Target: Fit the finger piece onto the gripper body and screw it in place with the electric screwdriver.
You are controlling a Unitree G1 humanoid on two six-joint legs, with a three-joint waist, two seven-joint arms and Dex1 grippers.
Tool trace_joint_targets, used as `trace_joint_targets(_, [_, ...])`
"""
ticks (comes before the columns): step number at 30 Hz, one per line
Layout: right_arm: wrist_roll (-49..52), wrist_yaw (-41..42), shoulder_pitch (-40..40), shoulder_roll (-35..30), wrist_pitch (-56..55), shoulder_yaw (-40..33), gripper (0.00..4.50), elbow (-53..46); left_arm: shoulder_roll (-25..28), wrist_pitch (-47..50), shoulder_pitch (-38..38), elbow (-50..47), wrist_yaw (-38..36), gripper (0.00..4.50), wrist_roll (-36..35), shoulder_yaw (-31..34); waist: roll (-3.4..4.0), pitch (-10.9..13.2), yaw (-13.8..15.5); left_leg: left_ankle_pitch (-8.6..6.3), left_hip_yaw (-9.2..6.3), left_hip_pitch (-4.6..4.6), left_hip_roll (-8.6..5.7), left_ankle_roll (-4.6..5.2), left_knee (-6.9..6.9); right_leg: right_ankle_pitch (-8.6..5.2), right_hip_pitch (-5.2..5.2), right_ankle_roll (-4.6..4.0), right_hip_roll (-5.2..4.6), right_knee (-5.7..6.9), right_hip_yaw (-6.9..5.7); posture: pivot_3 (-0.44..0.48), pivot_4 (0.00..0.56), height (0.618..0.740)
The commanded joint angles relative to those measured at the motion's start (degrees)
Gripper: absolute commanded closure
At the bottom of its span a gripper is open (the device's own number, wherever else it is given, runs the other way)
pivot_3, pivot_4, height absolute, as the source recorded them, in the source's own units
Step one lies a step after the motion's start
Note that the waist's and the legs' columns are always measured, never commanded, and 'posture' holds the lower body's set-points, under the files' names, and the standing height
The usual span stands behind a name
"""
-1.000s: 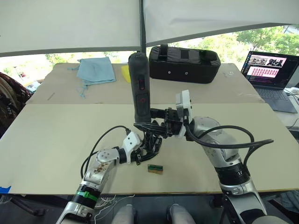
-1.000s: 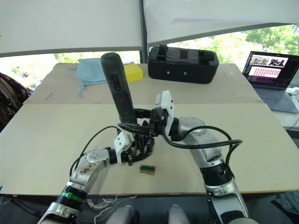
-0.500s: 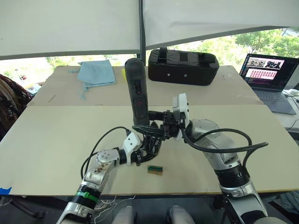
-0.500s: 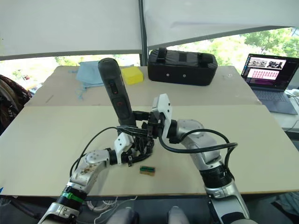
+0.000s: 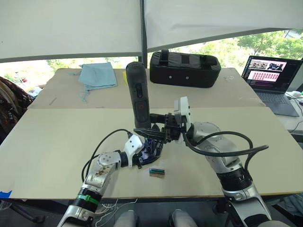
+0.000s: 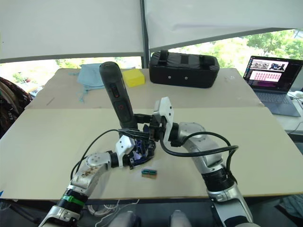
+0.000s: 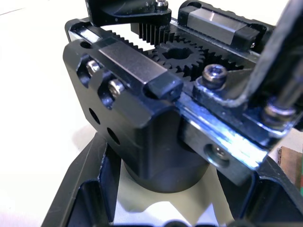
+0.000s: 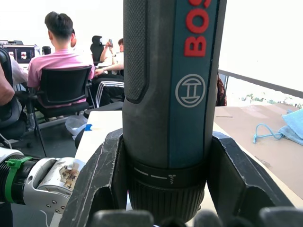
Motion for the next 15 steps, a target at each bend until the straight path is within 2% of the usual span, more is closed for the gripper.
trace_joint_targets(1, [-3.8, 0.5, 1.7, -1.6, 0.9, 1.5, 2.60, 4.4, -0.5, 0.8, 1.2, 0.6, -1.2, 2.19, -0.4, -1.7, 0.00, 0.0, 0.0, 0.00, 0.00, 0.00, 0.00, 0.00, 0.00, 0.00, 0.00, 0.00, 0.00, 0.00, 0.00, 0.000, 0.150, 0.740])
trace_joint_targets(9, [5.6, 5.2, -4.3, 0.6, 0.3, -4.6, 2.60, -0.9, -0.6, -0.1, 0.7, 2.2, 1.2, 2.19, 1.2, -1.5, -0.05, 0.1, 0.0, -0.01, -0.02, -0.15, 0.00, -0.01, 0.00, -0.01, -0.13, 0.01, 0.00, -0.01, 0.00, 0.000, 0.150, 0.740])
trace_joint_targets(15, [8.5, 8.2, -7.3, -0.1, 1.1, -6.7, 2.60, -2.5, -1.3, -1.9, 0.3, 4.3, 2.9, 2.19, 2.0, -1.2, -0.02, 0.3, 0.3, 0.00, -0.05, -0.29, -0.03, -0.01, 0.01, 0.17, -0.26, -0.25, -0.04, -0.01, -0.01, 0.000, 0.150, 0.740])
